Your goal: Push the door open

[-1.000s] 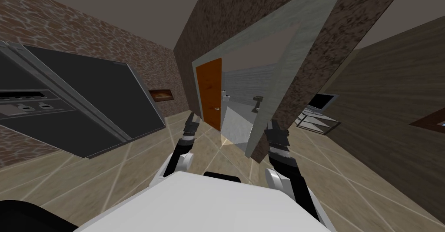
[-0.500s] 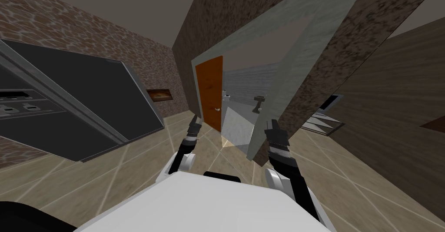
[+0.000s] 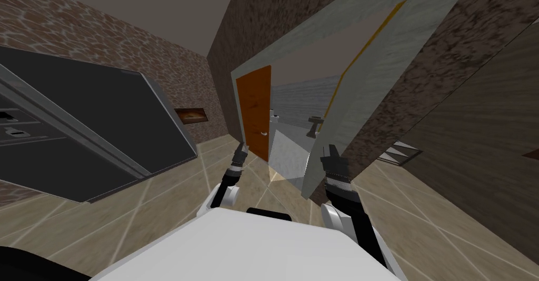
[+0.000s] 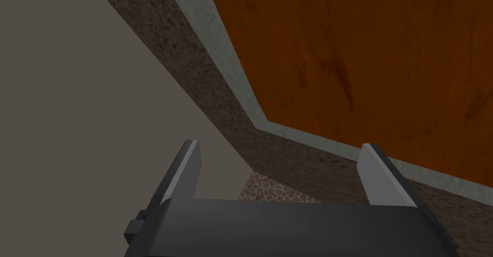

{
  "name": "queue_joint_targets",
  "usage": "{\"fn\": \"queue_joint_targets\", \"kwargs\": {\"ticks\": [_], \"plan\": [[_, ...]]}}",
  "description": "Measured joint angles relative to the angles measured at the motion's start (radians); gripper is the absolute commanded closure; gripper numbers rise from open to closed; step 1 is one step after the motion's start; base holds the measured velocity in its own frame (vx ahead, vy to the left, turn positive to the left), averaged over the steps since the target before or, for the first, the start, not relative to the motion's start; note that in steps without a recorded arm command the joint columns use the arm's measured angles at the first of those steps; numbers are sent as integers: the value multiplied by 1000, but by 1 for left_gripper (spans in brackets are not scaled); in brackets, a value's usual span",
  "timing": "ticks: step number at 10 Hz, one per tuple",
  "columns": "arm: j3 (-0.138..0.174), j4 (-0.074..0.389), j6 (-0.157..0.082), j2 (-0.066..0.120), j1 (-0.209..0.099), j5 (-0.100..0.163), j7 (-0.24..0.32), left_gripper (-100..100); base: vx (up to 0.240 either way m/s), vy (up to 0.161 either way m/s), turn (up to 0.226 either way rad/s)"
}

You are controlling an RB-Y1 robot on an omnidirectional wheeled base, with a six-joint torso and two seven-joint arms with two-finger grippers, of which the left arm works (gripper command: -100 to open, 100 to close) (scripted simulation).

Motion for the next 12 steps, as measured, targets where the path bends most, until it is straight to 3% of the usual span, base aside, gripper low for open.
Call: {"fn": "queue_joint_targets", "kwargs": {"ticks": [7, 12], "plan": [[-37, 151, -21, 13, -56, -18, 22, -100, 98, 66, -7], [-66, 276, -51, 16, -97, -32, 36, -100, 99, 67, -7]]}}
